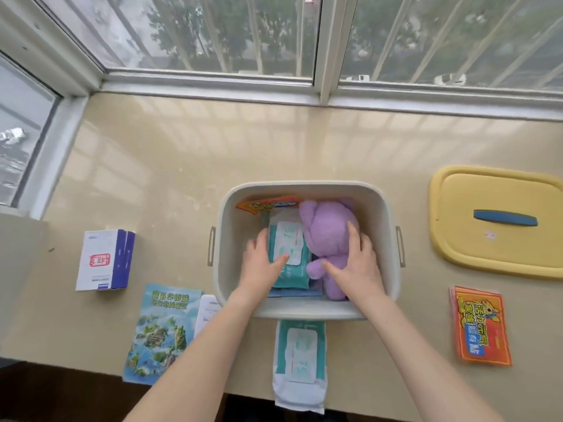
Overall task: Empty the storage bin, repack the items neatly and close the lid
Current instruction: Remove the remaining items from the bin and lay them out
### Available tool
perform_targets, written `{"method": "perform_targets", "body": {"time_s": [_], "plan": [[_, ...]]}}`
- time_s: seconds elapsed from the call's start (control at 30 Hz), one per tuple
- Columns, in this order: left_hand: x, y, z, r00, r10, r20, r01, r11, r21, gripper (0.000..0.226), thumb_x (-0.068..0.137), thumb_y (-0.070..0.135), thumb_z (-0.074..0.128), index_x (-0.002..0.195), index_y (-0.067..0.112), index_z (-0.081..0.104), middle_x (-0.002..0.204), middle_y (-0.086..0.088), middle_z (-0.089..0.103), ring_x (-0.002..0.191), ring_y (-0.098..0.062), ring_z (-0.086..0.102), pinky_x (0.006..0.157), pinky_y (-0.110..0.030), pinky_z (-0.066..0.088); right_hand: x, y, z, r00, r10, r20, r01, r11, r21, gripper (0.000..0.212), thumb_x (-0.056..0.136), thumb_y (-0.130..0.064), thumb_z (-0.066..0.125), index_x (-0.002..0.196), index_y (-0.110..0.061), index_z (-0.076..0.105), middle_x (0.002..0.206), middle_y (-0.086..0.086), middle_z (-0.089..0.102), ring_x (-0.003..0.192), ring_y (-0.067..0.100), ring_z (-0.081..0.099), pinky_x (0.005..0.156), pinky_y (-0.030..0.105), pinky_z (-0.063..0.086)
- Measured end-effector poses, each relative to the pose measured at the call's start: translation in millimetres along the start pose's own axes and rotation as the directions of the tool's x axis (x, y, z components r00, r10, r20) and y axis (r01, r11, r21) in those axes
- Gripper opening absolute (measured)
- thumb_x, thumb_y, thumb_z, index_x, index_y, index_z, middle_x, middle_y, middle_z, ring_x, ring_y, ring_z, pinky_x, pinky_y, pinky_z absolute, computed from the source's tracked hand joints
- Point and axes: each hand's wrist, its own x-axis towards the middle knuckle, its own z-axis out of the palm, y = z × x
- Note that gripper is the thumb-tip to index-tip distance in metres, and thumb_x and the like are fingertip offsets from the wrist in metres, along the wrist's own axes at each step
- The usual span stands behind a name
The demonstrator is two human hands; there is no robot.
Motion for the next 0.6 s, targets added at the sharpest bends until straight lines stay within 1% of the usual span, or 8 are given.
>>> {"method": "perform_targets", "body": {"time_s": [0.1,0.17,0.23,0.33,0.43,0.47,0.53,0.6], "plan": [[19.0,-7.4,13.8,0.994,-0.104,0.028,0.103,0.994,0.019,0.084,0.081,0.034,0.073,0.149,0.018,0.026,0.137,-0.016,0.043,0.126,-0.033,0.044,0.103,-0.038,0.039,11.1,7.3,13.3,0.999,0.037,0.033,-0.037,0.999,-0.006,0.113,0.071,-0.045,0.08,0.153,-0.031,0.004,0.136,0.024,0.041,0.12,0.043,0.045,0.099,0.044,0.041],[27.2,-8.5,19.2,0.992,-0.119,0.034,0.116,0.991,0.062,0.083,0.077,0.035,0.074,0.145,0.015,0.031,0.131,-0.019,0.047,0.123,-0.036,0.045,0.102,-0.042,0.039,16.4,11.1,18.8,0.999,0.039,0.032,-0.039,0.999,-0.003,0.115,0.07,-0.048,0.079,0.15,-0.035,-0.002,0.125,0.027,0.052,0.111,0.044,0.051,0.094,0.044,0.045],[31.7,-8.1,22.2,0.994,-0.105,0.015,0.103,0.99,0.1,0.078,0.075,0.035,0.075,0.139,0.012,0.037,0.127,-0.018,0.052,0.12,-0.037,0.045,0.1,-0.043,0.038,18.9,12.0,21.7,0.999,0.054,0.007,-0.054,0.998,0.036,0.111,0.069,-0.049,0.076,0.148,-0.041,-0.002,0.116,0.026,0.057,0.104,0.044,0.055,0.089,0.045,0.048],[31.5,-2.1,22.9,0.993,-0.113,-0.033,0.116,0.986,0.12,0.073,0.072,0.037,0.075,0.132,0.013,0.041,0.125,-0.017,0.055,0.118,-0.035,0.041,0.097,-0.041,0.036,19.5,8.5,20.9,0.996,0.09,-0.006,-0.088,0.991,0.102,0.104,0.068,-0.048,0.07,0.146,-0.045,0.001,0.113,0.025,0.059,0.101,0.044,0.057,0.086,0.046,0.05],[26.9,3.6,24.0,0.993,-0.088,-0.079,0.106,0.959,0.262,0.069,0.071,0.042,0.073,0.127,0.017,0.042,0.121,-0.015,0.053,0.116,-0.034,0.039,0.095,-0.042,0.032,18.1,4.0,20.7,0.996,0.093,0.001,-0.092,0.992,0.09,0.105,0.067,-0.048,0.069,0.147,-0.044,0.0,0.112,0.026,0.057,0.101,0.045,0.055,0.088,0.047,0.049],[25.6,4.7,25.2,0.994,-0.067,-0.088,0.086,0.968,0.235,0.068,0.07,0.04,0.073,0.126,0.017,0.043,0.119,-0.016,0.052,0.114,-0.034,0.04,0.095,-0.042,0.035,17.6,2.5,20.8,0.995,0.098,0.004,-0.098,0.992,0.083,0.107,0.068,-0.047,0.071,0.148,-0.043,0.0,0.112,0.025,0.056,0.102,0.045,0.054,0.089,0.046,0.048],[21.9,7.2,27.9,0.997,-0.029,-0.075,0.03,0.999,0.013,0.064,0.068,0.029,0.076,0.121,0.019,0.043,0.114,-0.014,0.046,0.107,-0.033,0.045,0.093,-0.041,0.041,16.1,0.6,20.3,0.994,0.106,0.001,-0.106,0.991,0.078,0.11,0.068,-0.043,0.076,0.149,-0.041,0.002,0.115,0.024,0.054,0.105,0.045,0.053,0.092,0.045,0.046],[18.6,9.8,28.6,0.999,-0.005,-0.048,-0.003,0.986,-0.165,0.061,0.068,0.018,0.076,0.119,0.023,0.042,0.112,-0.011,0.042,0.1,-0.026,0.049,0.085,-0.033,0.045,15.7,-0.4,19.2,0.994,0.106,0.0,-0.106,0.991,0.075,0.108,0.069,-0.042,0.075,0.148,-0.042,0.002,0.118,0.023,0.054,0.106,0.045,0.052,0.093,0.044,0.045]]}}
